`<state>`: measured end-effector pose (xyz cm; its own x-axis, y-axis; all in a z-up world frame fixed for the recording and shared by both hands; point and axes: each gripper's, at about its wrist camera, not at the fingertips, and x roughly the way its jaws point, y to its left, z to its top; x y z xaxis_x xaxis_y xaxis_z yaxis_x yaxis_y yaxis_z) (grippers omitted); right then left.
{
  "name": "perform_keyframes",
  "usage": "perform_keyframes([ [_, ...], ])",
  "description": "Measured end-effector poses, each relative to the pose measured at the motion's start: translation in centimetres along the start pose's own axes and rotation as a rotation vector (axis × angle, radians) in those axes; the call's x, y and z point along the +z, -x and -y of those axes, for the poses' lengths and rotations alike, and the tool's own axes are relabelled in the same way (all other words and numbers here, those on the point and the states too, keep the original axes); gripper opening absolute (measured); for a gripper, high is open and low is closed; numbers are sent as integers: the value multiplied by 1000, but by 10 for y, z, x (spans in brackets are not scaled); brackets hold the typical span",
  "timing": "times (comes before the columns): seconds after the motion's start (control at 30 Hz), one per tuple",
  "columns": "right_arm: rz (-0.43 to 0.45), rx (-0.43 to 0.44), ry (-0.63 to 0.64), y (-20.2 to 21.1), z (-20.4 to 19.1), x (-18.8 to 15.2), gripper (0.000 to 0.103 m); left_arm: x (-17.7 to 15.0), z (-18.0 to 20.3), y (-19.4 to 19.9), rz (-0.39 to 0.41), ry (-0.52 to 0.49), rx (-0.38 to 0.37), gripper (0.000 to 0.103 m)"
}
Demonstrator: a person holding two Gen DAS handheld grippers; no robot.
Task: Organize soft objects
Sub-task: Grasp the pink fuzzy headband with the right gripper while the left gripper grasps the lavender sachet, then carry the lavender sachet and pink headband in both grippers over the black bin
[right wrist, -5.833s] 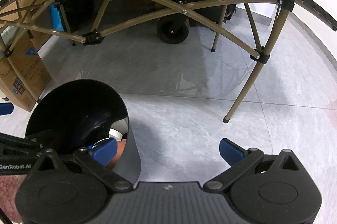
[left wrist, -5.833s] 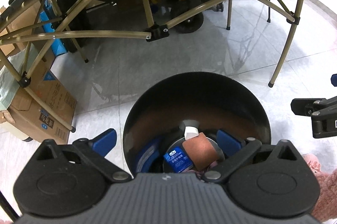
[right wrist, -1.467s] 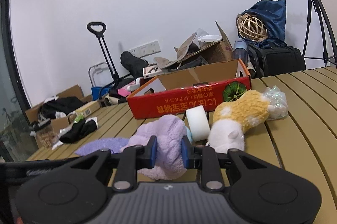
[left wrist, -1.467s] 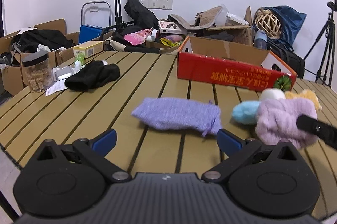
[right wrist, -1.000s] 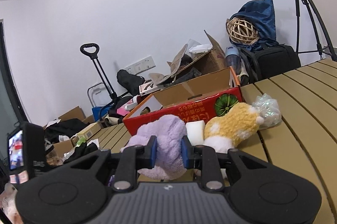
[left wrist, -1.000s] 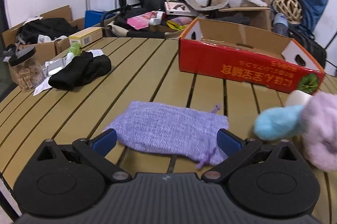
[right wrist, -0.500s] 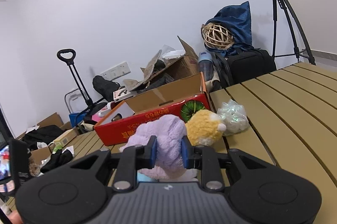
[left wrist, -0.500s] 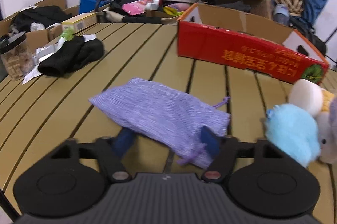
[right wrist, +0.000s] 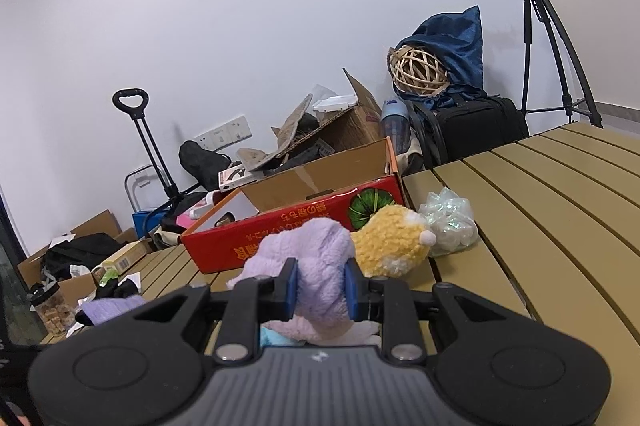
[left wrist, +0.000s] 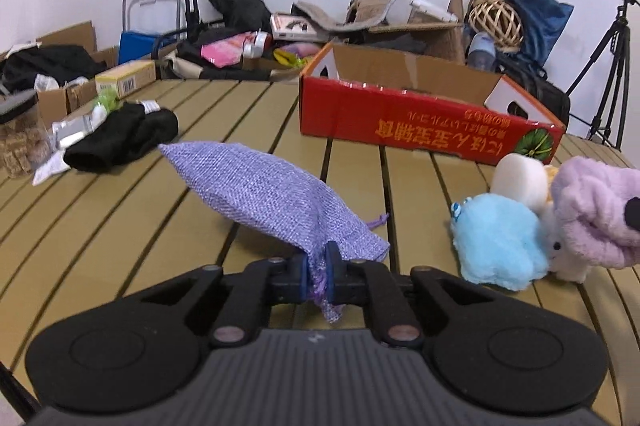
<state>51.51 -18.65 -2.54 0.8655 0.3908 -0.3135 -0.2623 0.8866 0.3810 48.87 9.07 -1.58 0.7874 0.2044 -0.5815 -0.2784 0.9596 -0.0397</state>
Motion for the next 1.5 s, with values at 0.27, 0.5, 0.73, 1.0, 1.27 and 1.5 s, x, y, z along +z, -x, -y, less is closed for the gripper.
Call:
perform_keyframes([
  [0.27,16,28,10,11,-6,0,22,2,-5,27,48,7,-21,9],
  [0.5,36,56,18,33,-11,0,22,-2,-3,53,81,-4,-27,9],
  [0.73,60,68,52,68,-18,-3,22,-9,1,91,126,-27,-21,9],
  [1.0,89,77,106,116,-27,-10,23,-27,4,134,139,-34,-44,9],
  [1.27,94,89,128,173,-28,-31,23,-53,4,184,153,-48,-69,9],
  [1.5,81,94,129,219,-27,-49,23,-85,3,223,156,-62,-105,9],
])
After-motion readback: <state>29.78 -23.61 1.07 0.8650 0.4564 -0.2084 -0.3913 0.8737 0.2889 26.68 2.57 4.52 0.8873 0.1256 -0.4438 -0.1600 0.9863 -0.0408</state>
